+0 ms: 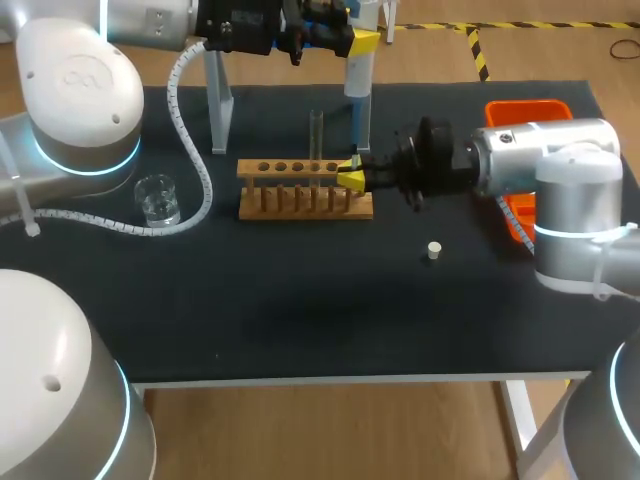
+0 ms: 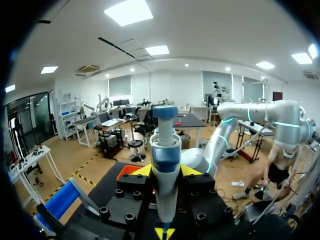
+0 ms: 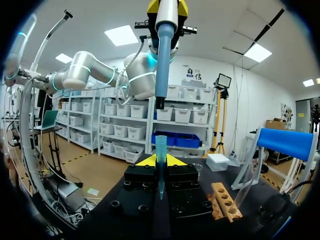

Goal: Invert the test tube, pick up the pipette, mount the tip to pipette, aspirate from beaker and dispense into the tube, eject the tip, return the pipette, and cap with the stopper.

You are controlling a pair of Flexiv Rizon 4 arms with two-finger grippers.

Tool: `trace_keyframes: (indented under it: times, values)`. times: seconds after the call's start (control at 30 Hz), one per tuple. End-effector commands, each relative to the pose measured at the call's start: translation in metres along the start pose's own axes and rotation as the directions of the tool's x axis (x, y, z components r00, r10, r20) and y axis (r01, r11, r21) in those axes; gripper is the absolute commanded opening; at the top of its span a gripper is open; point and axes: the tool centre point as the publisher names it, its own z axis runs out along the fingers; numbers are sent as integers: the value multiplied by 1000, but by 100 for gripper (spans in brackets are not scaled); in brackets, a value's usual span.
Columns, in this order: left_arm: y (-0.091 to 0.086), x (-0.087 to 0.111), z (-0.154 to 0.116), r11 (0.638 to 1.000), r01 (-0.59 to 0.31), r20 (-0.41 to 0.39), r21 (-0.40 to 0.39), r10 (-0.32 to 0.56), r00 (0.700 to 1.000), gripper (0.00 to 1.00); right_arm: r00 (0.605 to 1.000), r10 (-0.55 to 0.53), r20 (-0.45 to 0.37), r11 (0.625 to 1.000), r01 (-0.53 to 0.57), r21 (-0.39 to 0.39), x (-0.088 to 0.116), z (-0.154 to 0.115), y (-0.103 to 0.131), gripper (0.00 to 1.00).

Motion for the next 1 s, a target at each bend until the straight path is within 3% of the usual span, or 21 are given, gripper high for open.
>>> trace_keyframes:
  times: [0.03,1.0]
  values:
    - [0,-1,-1,1000,0,-3,-1,0,1000,0,1000,1,2,1000,-1,1,3,-1,1,0]
    - [0,-1,-1,1000,0,-3,-1,0,1000,0,1000,-3,6,1000,2,5,6,2,12,0]
